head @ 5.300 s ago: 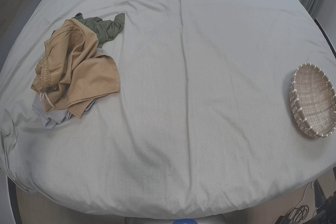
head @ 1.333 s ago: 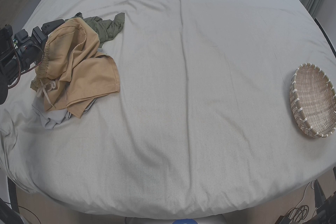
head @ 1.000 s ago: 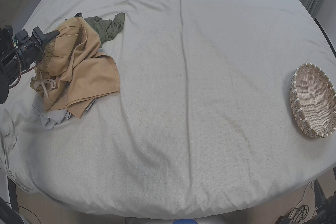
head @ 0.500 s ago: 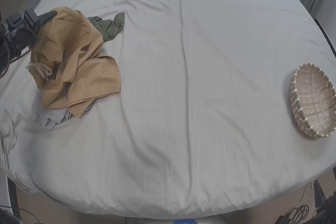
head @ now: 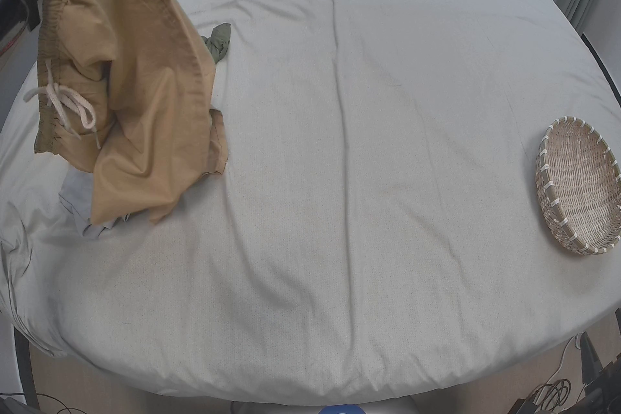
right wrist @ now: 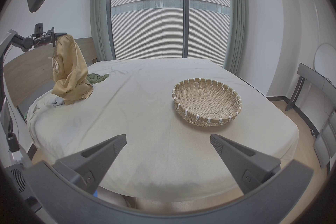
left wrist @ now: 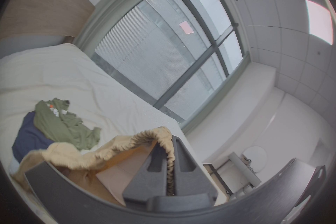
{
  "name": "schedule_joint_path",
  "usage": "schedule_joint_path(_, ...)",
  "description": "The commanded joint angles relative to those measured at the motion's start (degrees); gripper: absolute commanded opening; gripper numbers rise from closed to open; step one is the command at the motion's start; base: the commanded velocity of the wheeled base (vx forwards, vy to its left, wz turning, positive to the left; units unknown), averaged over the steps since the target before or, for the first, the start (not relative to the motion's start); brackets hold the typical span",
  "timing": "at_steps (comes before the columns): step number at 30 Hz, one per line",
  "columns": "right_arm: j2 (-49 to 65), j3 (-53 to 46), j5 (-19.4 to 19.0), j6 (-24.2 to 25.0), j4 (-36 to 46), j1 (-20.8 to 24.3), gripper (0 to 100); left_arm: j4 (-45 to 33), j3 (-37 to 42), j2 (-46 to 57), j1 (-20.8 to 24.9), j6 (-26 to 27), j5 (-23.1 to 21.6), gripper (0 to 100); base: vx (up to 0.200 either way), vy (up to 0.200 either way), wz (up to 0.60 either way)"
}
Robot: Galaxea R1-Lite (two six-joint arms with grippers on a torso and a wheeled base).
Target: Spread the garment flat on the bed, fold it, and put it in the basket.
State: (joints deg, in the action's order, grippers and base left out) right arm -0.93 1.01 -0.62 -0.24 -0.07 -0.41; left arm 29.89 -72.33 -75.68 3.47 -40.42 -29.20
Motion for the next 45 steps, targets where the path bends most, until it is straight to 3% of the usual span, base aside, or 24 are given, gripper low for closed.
schedule_joint_path(1,0.2,-1.0,0.0,0.0,0.0,0.0,100,0.0,-1.9,3.1,4.4,0.0,-1.2,0,0.0,0.0,0.0)
schedule_joint_path(9,0.2,-1.0,-0.1,0.0,0.0,0.0,100,-3.7,-6.2,3.8,20.5,0.0,-0.4,0,0.0,0.0,0.0)
schedule_joint_path(17,0.2,-1.0,-0.1,-0.1,0.0,-0.1,100,-3.8,-9.6,2.4,26.6,0.1,-1.0,0,0.0,0.0,0.0)
schedule_joint_path(27,0.2,-1.0,0.0,-0.1,0.0,-0.1,100,-4.1,-20.3,-5.4,35.6,2.6,-1.1,0,0.0,0.0,0.0)
schedule_joint_path(35,0.2,-1.0,-0.1,-0.3,0.0,-0.1,100,-2.9,-20.3,-11.1,37.8,3.7,-1.0,0,0.0,0.0,0.0)
schedule_joint_path(43,0.3,-0.7,0.4,-0.1,-0.8,0.0,100,2.0,-19.5,-14.1,34.1,5.0,-1.0,0,0.0,0.0,0.0)
schedule_joint_path(45,-0.4,9.4,0.0,1.3,-0.5,0.1,100,1.5,-19.5,-13.7,32.9,5.0,-1.0,0,0.0,0.0,0.0)
